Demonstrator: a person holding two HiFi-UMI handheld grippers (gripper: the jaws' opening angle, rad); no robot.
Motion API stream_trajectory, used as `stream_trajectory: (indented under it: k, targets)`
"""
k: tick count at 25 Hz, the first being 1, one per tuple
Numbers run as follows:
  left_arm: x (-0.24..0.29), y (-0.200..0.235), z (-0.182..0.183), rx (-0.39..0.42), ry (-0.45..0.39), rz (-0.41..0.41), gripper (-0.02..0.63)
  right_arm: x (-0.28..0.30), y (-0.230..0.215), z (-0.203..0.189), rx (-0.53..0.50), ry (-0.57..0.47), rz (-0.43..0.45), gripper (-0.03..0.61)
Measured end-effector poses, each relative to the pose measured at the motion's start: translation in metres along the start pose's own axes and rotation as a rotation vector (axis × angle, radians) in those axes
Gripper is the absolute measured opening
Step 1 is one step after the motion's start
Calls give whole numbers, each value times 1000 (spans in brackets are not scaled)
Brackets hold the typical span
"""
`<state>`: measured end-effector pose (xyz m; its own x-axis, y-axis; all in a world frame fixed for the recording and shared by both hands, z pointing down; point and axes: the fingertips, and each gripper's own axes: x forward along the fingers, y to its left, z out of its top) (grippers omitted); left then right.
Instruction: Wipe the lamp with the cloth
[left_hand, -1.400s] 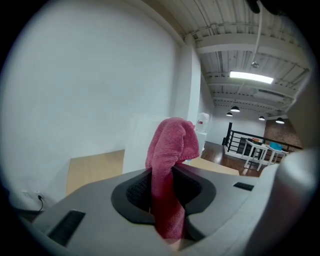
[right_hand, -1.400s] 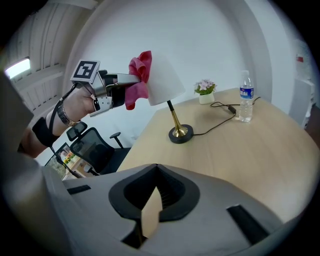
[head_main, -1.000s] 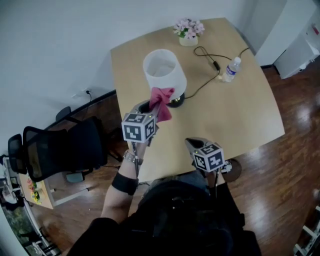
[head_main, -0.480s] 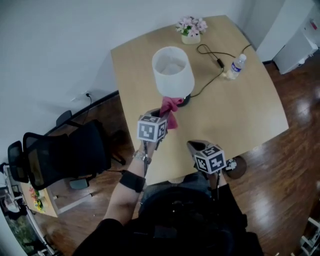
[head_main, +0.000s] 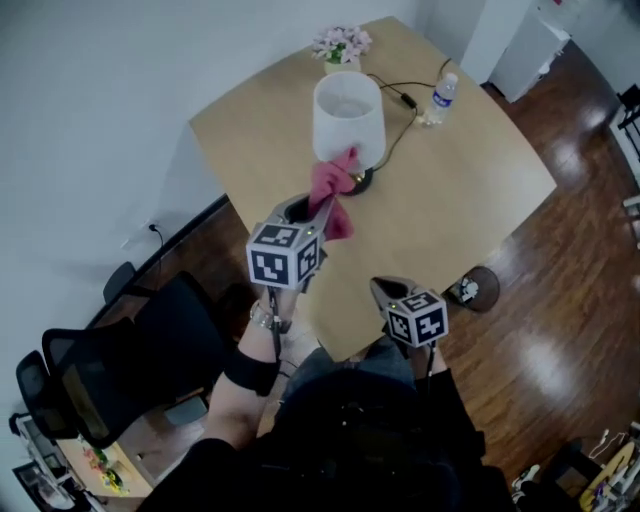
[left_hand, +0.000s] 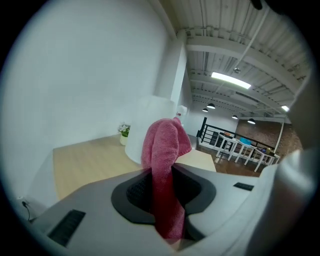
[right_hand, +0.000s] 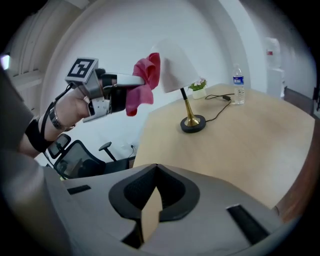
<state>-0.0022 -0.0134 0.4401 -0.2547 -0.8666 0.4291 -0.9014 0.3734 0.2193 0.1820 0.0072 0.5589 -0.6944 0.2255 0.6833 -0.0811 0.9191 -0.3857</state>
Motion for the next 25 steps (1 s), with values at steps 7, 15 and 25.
stream_trajectory:
  k: [7,15,25]
  targets:
    - [3,24,64,46,-83,40,98,1,23,13,-50,-34,-14,5]
    - [36,34,64,91,-55,33,99,12,32,24,9,-92,6,5]
    - [64,49,-21,141,161,-169,98,32,44,11,171,-106,-183,5]
